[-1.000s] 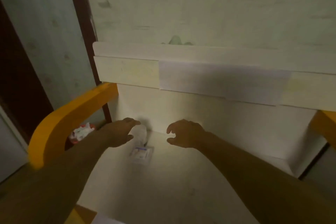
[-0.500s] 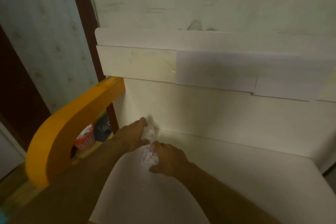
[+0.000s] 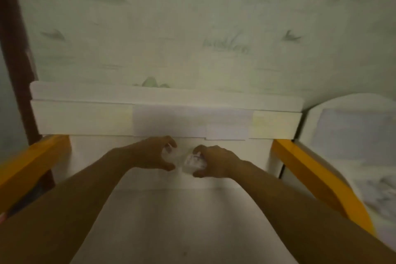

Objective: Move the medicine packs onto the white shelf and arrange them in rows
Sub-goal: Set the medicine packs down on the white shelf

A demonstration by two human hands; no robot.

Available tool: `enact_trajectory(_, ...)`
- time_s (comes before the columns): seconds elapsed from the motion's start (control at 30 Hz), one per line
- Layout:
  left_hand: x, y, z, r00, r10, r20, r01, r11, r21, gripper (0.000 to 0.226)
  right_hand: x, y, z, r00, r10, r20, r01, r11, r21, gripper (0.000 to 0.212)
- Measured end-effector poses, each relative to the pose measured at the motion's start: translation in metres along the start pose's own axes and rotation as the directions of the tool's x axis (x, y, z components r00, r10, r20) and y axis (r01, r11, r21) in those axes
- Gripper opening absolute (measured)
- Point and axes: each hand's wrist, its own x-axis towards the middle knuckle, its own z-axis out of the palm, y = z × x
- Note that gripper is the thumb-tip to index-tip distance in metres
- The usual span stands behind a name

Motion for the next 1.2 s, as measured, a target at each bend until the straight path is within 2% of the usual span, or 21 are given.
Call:
enact_trajectory(0.17,0.027,0.072,0.002,0.983,0.18,-0.017,-0.18,0.984,0.007,0.062,-0.048,0.05,-0.055,0.994,0.08,-0.071,-0.078,0.997,0.026,0.069)
enact_trajectory(0.33,0.047,0.127,-0.005,0.965,0.252,-0.078,-0.253,0.967,0.002,0.058,-0.091,0.097,-0.091,0.985,0.128,-0.118,-0.132,0.991,-0.026,0.069)
enact_trajectory(0.5,0.065,0.219,0.004,0.916,0.374,-0.146,-0.385,0.921,-0.055,0.066,-0.155,0.154,-0.127,0.966,0.164,-0.2,-0.179,0.982,-0.057,0.068)
enact_trajectory(0.7,0.084,0.358,0.035,0.864,0.469,-0.181,-0.496,0.855,-0.151,0.079,-0.259,0.253,-0.153,0.923,0.29,-0.252,-0.295,0.955,0.017,0.064)
enact_trajectory(0.93,0.105,0.47,0.113,0.861,0.506,-0.04,-0.506,0.85,-0.144,0.065,-0.358,0.352,-0.128,0.897,0.399,-0.191,-0.396,0.917,0.058,0.066)
enact_trajectory(1.2,0.134,0.509,0.185,0.872,0.474,0.119,-0.474,0.88,-0.035,0.061,-0.386,0.425,-0.08,0.901,0.419,-0.111,-0.407,0.905,0.121,0.065)
